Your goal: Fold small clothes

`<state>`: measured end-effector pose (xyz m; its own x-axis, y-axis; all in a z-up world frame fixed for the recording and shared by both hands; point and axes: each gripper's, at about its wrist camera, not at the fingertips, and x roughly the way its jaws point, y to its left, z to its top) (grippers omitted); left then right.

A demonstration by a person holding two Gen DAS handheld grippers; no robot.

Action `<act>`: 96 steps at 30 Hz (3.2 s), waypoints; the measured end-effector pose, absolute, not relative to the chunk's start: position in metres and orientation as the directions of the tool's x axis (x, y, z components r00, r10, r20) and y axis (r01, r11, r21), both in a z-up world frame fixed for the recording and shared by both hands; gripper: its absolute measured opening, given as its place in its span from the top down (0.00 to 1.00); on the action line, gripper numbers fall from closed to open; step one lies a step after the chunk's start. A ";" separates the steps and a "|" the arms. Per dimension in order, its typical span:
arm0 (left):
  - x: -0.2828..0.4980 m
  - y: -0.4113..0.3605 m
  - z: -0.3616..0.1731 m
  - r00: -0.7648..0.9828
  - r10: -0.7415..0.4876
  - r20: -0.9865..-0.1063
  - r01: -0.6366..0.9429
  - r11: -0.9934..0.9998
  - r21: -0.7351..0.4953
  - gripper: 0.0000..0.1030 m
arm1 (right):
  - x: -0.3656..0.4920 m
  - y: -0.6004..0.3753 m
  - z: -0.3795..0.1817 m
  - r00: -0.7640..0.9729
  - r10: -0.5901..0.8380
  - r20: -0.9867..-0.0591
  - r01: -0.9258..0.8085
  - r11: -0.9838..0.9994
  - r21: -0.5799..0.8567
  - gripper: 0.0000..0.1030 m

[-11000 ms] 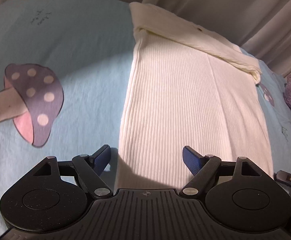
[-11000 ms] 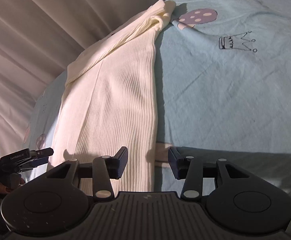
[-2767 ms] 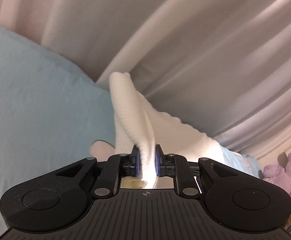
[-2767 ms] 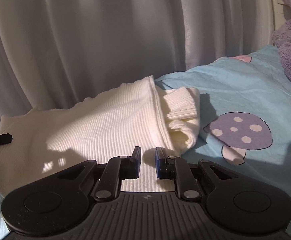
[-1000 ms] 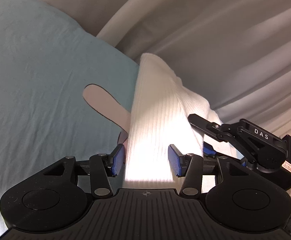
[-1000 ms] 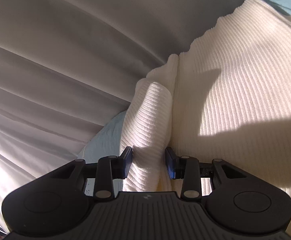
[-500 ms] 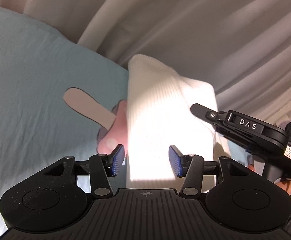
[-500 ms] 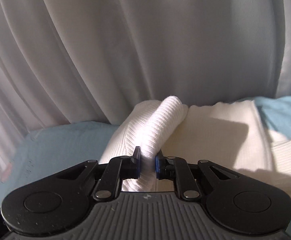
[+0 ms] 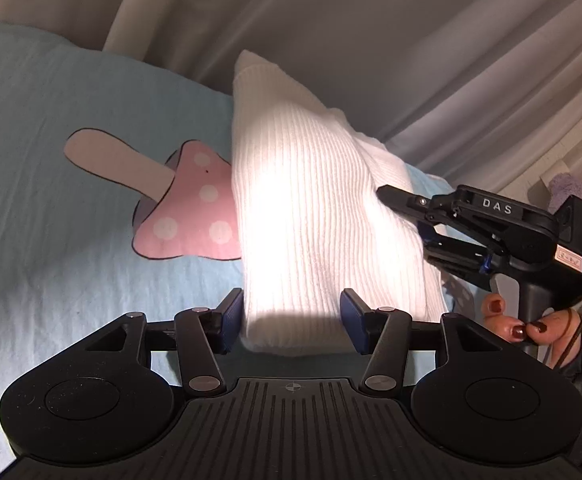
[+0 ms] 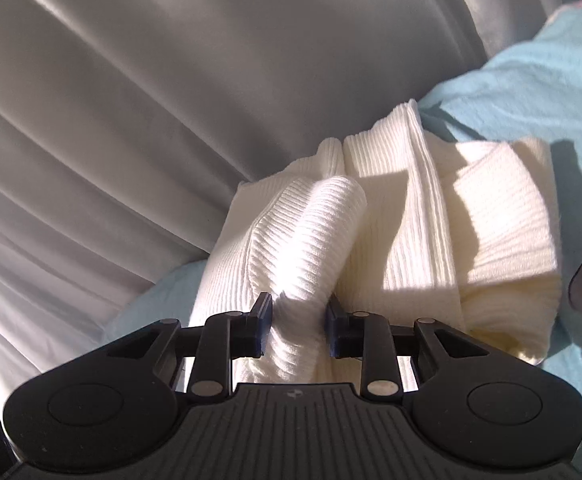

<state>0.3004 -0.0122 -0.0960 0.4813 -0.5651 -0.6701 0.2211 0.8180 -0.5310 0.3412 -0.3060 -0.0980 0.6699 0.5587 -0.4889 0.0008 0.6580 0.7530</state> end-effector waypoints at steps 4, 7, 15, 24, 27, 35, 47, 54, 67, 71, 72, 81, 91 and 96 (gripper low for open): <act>0.283 -0.017 -0.089 0.472 -0.555 -0.685 0.251 0.830 -0.499 0.41 | 0.346 -0.298 -0.094 0.647 0.577 -0.498 -0.014 0.662 0.749 0.73; 0.277 -0.022 -0.086 0.472 -0.542 -0.695 0.275 0.840 -0.469 0.39 | 0.342 -0.283 -0.076 0.686 0.491 -0.537 -0.064 0.775 0.628 0.86; 0.268 -0.031 -0.081 0.483 -0.531 -0.696 0.283 0.847 -0.449 0.39 | 0.320 -0.291 -0.051 0.774 0.115 -0.623 0.055 0.967 0.247 0.92; 0.273 -0.037 -0.085 0.493 -0.504 -0.709 0.263 0.863 -0.431 0.40 | 0.256 -0.343 -0.065 0.792 0.311 -0.526 0.058 0.819 0.571 0.58; 0.271 -0.036 -0.085 0.496 -0.501 -0.709 0.258 0.865 -0.431 0.40 | 0.233 -0.353 -0.083 0.755 0.427 -0.498 0.071 0.702 0.709 0.58; 0.270 -0.039 -0.083 0.507 -0.480 -0.716 0.228 0.876 -0.425 0.40 | 0.234 -0.339 -0.124 0.725 0.505 -0.469 0.189 0.508 0.840 0.64; 0.271 -0.024 -0.070 0.454 -0.476 -0.753 0.241 0.880 -0.410 0.40 | 0.227 -0.338 -0.099 0.727 0.387 -0.567 0.096 0.761 0.642 0.82; 0.281 -0.005 -0.053 0.507 -0.449 -0.736 0.221 0.893 -0.393 0.38 | 0.262 -0.358 -0.093 0.752 0.449 -0.483 0.108 0.638 0.762 0.49; 0.302 -0.034 -0.069 0.504 -0.412 -0.759 0.213 0.911 -0.354 0.38 | 0.263 -0.320 -0.061 0.806 0.121 -0.579 0.150 0.905 0.397 0.91; 0.303 -0.034 -0.072 0.504 -0.384 -0.774 0.202 0.923 -0.327 0.38 | 0.255 -0.317 -0.079 0.773 0.134 -0.620 0.134 0.921 0.366 0.90; 0.304 -0.035 -0.074 0.498 -0.385 -0.778 0.198 0.923 -0.330 0.38 | 0.254 -0.320 -0.077 0.781 0.152 -0.606 0.129 0.910 0.395 0.88; 0.301 -0.031 -0.069 0.507 -0.370 -0.779 0.182 0.929 -0.324 0.38 | 0.216 -0.351 -0.076 0.822 0.270 -0.502 0.120 0.780 0.615 0.62; 0.291 -0.027 -0.060 0.505 -0.415 -0.757 0.197 0.909 -0.367 0.37 | 0.198 -0.351 -0.099 0.797 0.367 -0.481 0.101 0.702 0.705 0.58; 0.289 -0.029 -0.061 0.494 -0.411 -0.766 0.197 0.911 -0.362 0.37 | 0.201 -0.351 -0.105 0.791 0.441 -0.424 0.071 0.622 0.780 0.72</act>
<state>0.2889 -0.0295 -0.0609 0.4942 -0.4113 -0.7659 0.1966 0.9111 -0.3623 0.2012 -0.3507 -0.1048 0.7907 0.4415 -0.4242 0.0713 0.6217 0.7800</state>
